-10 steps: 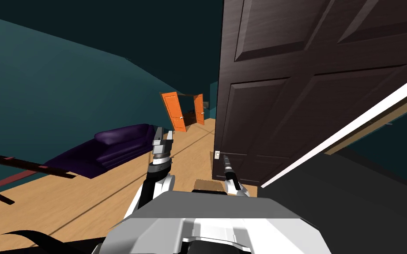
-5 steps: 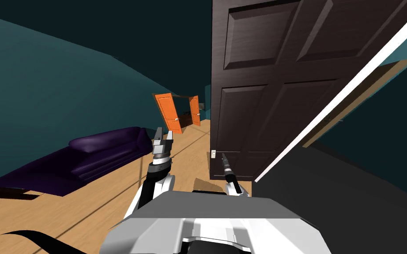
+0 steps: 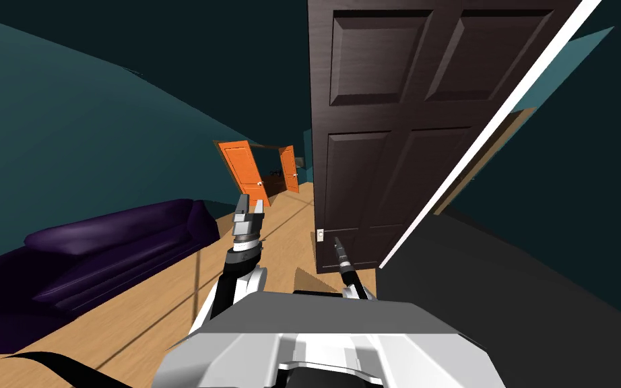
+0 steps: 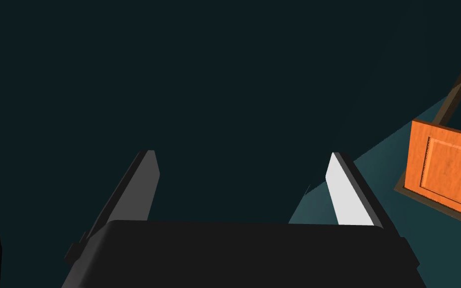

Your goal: Push the door open

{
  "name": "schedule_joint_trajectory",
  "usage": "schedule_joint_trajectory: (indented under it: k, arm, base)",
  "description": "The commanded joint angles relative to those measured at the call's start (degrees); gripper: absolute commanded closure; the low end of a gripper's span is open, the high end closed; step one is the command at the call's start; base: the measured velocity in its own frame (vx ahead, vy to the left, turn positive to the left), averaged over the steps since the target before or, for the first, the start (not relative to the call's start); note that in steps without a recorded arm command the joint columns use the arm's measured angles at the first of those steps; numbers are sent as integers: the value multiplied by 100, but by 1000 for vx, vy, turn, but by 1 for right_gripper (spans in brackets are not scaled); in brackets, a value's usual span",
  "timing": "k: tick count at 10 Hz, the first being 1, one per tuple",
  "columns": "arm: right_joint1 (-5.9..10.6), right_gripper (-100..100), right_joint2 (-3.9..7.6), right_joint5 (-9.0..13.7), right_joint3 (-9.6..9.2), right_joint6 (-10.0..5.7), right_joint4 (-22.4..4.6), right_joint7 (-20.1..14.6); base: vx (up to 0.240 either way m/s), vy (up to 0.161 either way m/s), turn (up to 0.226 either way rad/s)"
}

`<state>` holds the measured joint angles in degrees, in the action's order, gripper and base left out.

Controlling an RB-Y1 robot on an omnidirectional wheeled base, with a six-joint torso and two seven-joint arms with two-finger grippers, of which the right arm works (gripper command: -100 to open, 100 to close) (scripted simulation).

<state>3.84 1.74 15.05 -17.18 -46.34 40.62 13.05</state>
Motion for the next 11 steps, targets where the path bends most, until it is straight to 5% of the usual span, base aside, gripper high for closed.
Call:
schedule_joint_trajectory:
  k: [1, 2, 11]
  arm:
    - [-143, -100, -15, 5, -220, 43, 183, 31]
    - [-143, -100, -15, 5, -220, 43, 183, 31]
    - [-848, -100, -260, 22, -1280, 246, 1037, 127]
  base:
    - [-4, 14, -213]
    - [-5, 13, -73]
    - [-38, 34, -168]
